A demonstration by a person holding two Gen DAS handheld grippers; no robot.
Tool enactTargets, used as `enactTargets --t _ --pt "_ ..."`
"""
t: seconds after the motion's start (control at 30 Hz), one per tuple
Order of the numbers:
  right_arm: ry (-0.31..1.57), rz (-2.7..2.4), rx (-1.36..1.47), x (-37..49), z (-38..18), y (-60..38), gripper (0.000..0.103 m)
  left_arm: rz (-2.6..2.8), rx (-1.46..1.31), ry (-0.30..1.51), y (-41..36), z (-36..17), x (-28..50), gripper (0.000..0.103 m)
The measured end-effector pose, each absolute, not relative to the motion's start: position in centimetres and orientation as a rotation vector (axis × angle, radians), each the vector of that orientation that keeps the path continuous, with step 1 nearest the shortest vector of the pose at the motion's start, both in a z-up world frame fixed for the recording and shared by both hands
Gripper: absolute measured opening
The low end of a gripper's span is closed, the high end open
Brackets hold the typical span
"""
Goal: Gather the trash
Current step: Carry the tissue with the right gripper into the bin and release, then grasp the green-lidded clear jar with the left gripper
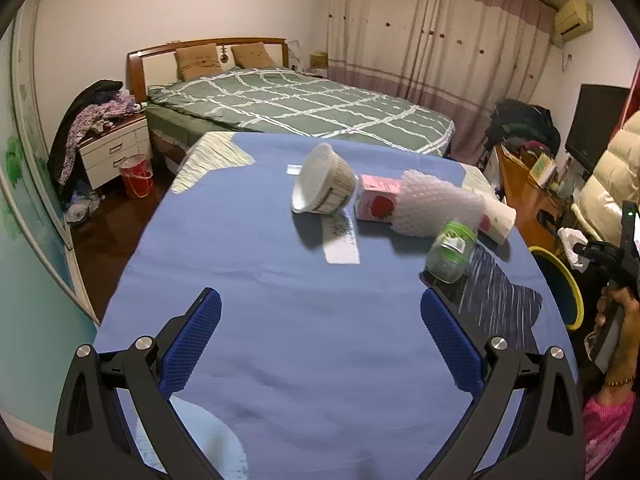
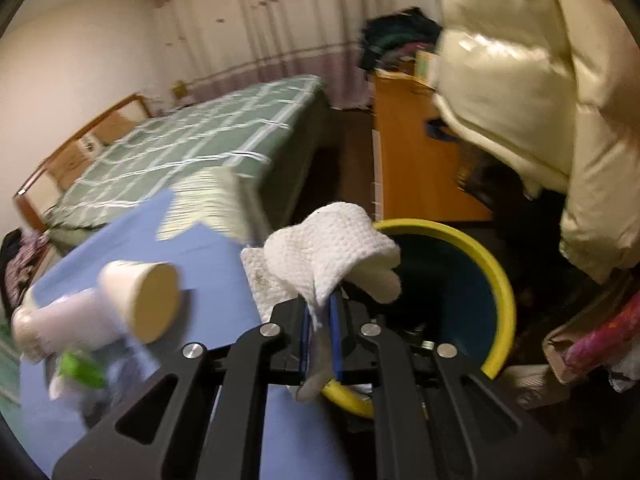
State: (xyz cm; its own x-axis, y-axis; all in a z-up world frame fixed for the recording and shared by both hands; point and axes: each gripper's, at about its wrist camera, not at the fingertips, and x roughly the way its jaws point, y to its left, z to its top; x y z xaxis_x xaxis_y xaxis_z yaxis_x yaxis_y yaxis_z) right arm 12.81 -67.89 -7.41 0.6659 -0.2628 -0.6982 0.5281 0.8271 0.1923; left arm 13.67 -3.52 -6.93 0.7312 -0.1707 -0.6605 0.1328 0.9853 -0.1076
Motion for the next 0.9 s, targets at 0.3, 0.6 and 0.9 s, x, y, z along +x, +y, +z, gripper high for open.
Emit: enactTargets --t 0.3,0.6,0.9 --pt "0.76 -0.579 0.428 12.8 -10.2 -71.7 0.019 -0.202 -0.017 0.754 -5.7 -7.4 14.4 0.098" --pt "0.732 -0.587 0.438 12.4 -9.5 -71.1 0.033 -0.249 0.011 0.774 -7.8 -8.0 15.0 0.098" --pt "0.731 -0.566 0.441 12.8 -9.5 -70.5 0.036 -0.316 0.04 0.815 -10.6 -9.2 16.4 0.098"
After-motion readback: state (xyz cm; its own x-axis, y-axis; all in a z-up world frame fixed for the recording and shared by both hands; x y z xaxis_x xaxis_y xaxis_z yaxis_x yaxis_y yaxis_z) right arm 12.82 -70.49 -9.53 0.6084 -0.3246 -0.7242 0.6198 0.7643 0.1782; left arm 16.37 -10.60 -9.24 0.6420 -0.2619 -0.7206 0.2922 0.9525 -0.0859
